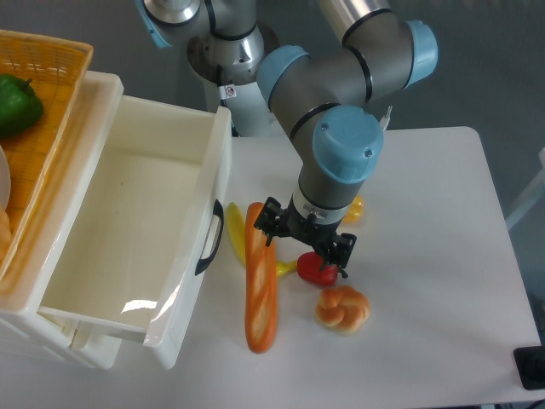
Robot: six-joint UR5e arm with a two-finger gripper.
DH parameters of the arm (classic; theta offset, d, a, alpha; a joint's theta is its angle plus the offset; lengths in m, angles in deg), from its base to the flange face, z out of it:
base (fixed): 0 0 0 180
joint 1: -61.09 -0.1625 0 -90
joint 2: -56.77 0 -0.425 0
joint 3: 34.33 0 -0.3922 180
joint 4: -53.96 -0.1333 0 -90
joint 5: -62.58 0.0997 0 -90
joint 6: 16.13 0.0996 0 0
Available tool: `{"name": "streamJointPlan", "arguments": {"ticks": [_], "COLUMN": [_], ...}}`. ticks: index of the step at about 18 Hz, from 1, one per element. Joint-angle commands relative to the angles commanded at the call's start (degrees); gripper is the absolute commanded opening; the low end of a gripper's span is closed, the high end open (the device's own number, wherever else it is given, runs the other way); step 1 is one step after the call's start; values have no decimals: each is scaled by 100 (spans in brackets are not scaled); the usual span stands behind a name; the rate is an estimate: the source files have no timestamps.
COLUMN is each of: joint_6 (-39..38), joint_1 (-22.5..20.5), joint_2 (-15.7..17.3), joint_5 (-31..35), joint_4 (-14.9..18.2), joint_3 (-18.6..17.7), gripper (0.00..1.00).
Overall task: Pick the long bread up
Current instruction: 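Lower the open gripper down onto the middle of the long baguette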
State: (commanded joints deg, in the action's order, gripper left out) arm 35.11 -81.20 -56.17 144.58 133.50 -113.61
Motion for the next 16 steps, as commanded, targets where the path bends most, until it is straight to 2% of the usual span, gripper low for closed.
{"name": "streamJointPlan", "arguments": {"ticks": [4,7,8,12,16], "joint_6": [-9,-44,-44,-61,-220], "joint_1": [17,44,44,44,114], "joint_2": [-44,-44,-53,-79,-263], "joint_5": [0,17,18,131,386], "joint_4": [-26,-622,-685,-712,-738], "joint_3": [-9,-377,-439,-597,-633], "gripper": [100,100,100,100,100]}}
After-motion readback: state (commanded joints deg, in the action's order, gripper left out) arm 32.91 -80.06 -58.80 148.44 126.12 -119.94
